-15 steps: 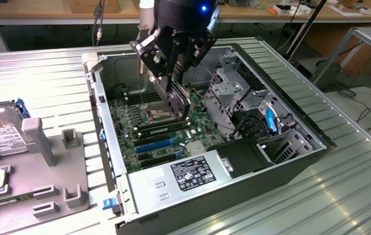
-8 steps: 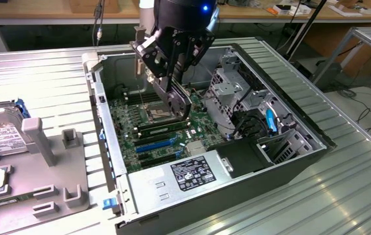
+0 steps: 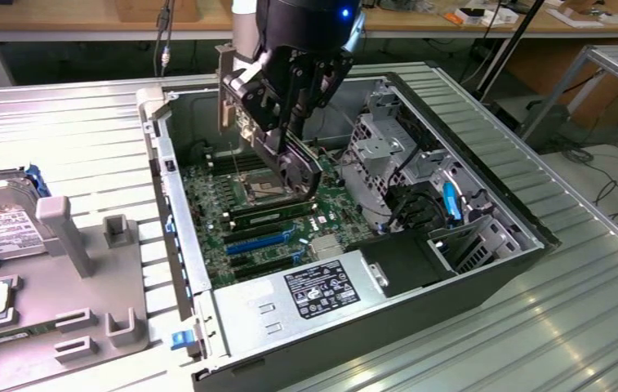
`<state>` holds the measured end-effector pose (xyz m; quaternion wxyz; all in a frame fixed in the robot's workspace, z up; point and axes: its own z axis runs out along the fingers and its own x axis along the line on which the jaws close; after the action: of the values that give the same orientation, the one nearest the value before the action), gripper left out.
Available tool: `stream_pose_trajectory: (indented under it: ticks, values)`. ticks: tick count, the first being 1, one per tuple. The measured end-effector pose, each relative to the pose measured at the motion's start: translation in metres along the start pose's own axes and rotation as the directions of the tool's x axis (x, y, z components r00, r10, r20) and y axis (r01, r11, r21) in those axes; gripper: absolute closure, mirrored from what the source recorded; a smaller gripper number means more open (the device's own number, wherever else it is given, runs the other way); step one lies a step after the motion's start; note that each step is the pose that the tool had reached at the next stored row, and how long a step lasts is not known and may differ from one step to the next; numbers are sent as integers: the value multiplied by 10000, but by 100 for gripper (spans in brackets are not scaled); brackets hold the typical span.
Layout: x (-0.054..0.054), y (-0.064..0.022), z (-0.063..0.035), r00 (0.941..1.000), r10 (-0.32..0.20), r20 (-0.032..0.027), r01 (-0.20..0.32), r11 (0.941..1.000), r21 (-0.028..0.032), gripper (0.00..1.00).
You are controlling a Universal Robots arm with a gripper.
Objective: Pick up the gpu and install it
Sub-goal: 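Insert the gpu into the slot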
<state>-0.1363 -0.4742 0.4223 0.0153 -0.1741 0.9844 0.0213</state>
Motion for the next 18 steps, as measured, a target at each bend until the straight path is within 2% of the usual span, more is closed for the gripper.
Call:
stream_pose_trajectory:
  ticks: [4, 9, 18]
  values:
    - [0, 0, 0, 9985, -554, -20, 554, 9985, -21, 73]
    - [0, 0, 0, 9951, -990, -34, 990, 9951, -39, 73]
    - [0, 0, 0, 9818, -1900, -63, 1900, 9818, -78, 73]
